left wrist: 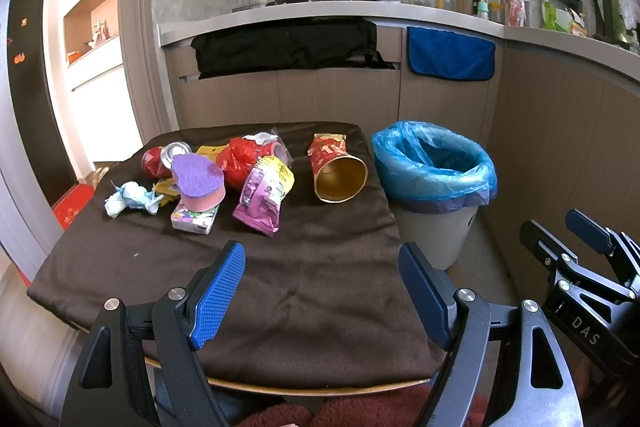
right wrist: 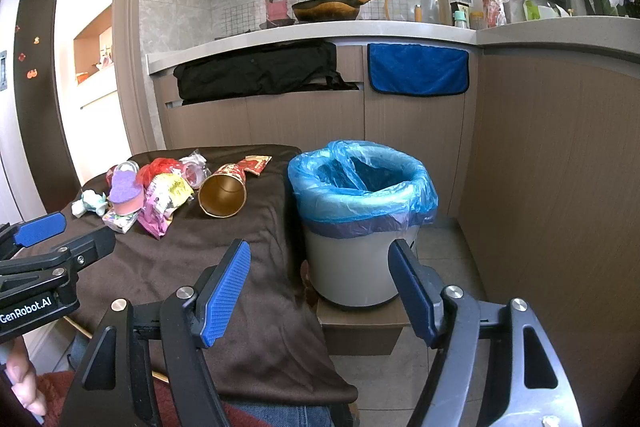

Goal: Collect trash

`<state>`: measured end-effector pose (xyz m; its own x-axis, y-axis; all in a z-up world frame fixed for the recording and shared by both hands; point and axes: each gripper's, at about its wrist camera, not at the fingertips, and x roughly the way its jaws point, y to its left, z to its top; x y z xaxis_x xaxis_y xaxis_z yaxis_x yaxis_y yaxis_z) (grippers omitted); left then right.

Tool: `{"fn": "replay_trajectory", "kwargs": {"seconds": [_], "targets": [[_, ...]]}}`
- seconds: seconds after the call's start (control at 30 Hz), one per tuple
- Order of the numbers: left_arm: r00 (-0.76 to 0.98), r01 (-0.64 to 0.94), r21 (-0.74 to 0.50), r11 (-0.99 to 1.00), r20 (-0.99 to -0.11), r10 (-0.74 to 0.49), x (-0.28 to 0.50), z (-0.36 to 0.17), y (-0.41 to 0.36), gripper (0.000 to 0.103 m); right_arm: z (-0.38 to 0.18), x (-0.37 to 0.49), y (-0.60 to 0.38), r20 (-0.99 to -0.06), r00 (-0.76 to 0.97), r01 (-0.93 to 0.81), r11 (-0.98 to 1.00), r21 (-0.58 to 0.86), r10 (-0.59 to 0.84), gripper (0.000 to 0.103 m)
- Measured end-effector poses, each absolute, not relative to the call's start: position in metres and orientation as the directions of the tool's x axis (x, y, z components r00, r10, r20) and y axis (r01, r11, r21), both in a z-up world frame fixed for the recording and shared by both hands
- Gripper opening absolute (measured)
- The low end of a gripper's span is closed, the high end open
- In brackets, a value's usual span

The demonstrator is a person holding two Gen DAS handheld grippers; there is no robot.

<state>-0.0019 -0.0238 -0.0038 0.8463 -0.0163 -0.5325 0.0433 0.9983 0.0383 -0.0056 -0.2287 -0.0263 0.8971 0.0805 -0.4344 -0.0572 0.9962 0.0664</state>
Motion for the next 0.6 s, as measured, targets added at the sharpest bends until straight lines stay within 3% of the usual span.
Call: {"fn": "replay_trajectory", "kwargs": {"seconds": [0.43,0.6], "targets": [[0.835,0.038,-0.053,0.998,-0.547,-0.061,0.021,-0.008,0.006,0.079,-0.022,0.026,-0.218,-0.43,0.896,-0.108,0.994,0.026,0.108,0.069],[0.837,0.007,-0.073,0.997,-0.545,-0.046,0.051,-0.01,0.044,0.079,-0.017,0.065,-0.197,-0.484,0.853,-0.216,0.976,0.012,0.195,0.069]]}}
